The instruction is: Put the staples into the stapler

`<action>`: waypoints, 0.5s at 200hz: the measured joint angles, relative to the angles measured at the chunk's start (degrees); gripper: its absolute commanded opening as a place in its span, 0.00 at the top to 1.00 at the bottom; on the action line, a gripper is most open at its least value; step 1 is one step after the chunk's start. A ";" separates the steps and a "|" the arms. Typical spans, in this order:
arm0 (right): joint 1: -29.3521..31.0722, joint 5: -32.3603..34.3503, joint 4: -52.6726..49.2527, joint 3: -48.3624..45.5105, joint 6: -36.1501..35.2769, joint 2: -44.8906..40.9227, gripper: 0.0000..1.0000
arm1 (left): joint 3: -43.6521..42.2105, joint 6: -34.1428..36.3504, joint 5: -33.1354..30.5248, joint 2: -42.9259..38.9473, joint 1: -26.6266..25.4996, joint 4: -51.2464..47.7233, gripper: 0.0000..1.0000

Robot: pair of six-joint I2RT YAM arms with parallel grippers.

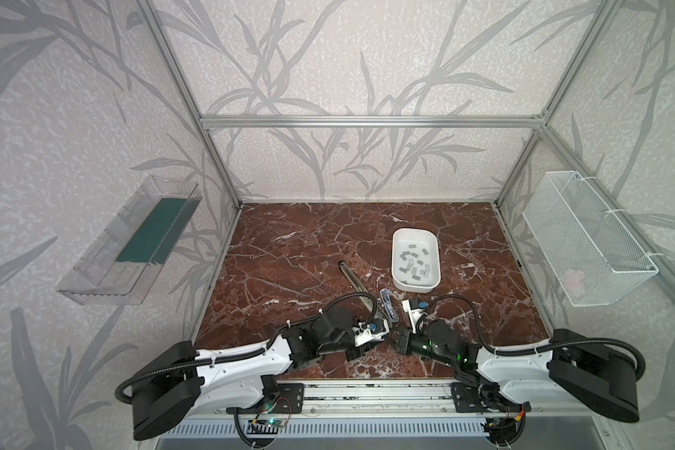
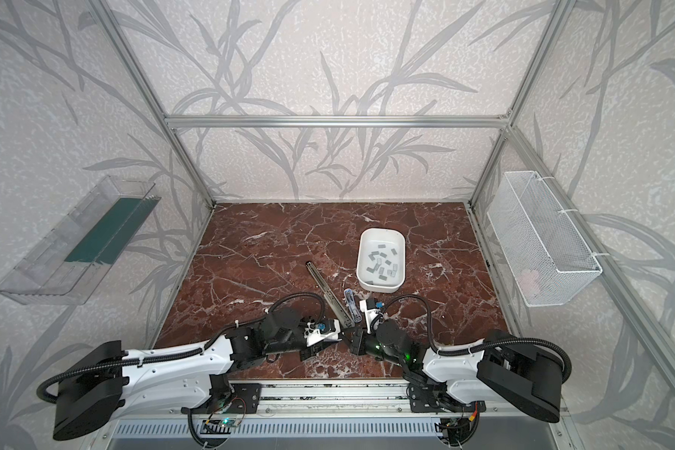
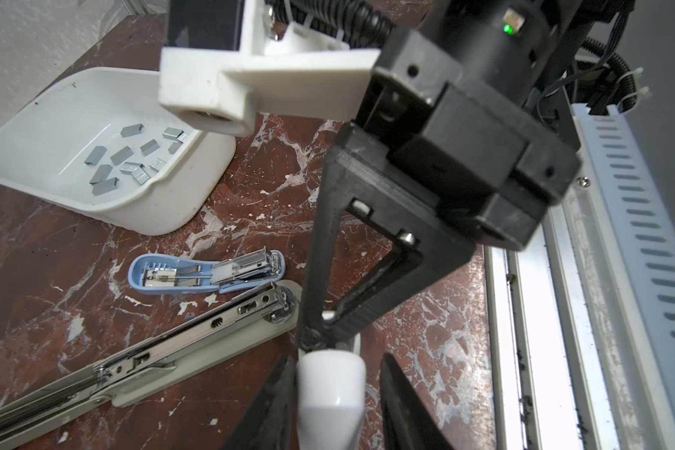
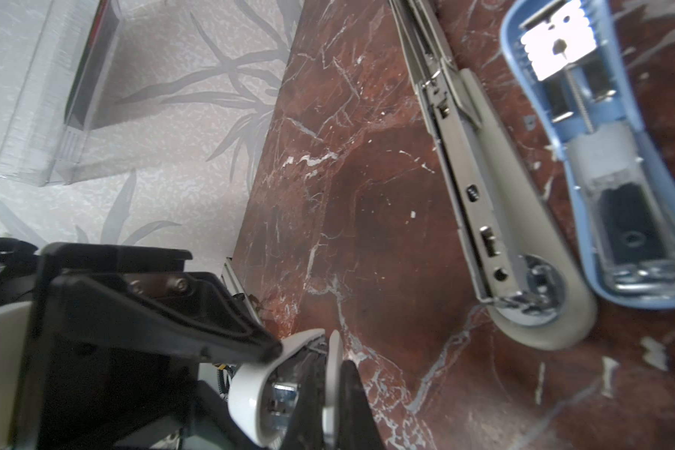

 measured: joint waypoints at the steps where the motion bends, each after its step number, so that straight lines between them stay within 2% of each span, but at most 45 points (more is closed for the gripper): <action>1: 0.00 0.11 -0.11 0.00 -0.04 0.00 1.00 | 0.00 0.02 0.00 0.00 0.00 -0.02 0.58; 22: 0.00 0.55 -0.63 -0.02 -0.35 0.00 1.00 | 0.00 0.00 0.44 -0.33 0.00 -0.37 0.58; 78: 0.00 0.46 -0.98 -0.04 -0.72 -2.38 1.00 | 0.00 0.15 0.55 -0.07 -0.02 -0.20 0.48; 100: 0.00 0.46 -1.75 -0.04 -0.94 -4.50 1.00 | 0.00 0.48 0.35 1.42 0.00 -0.13 0.52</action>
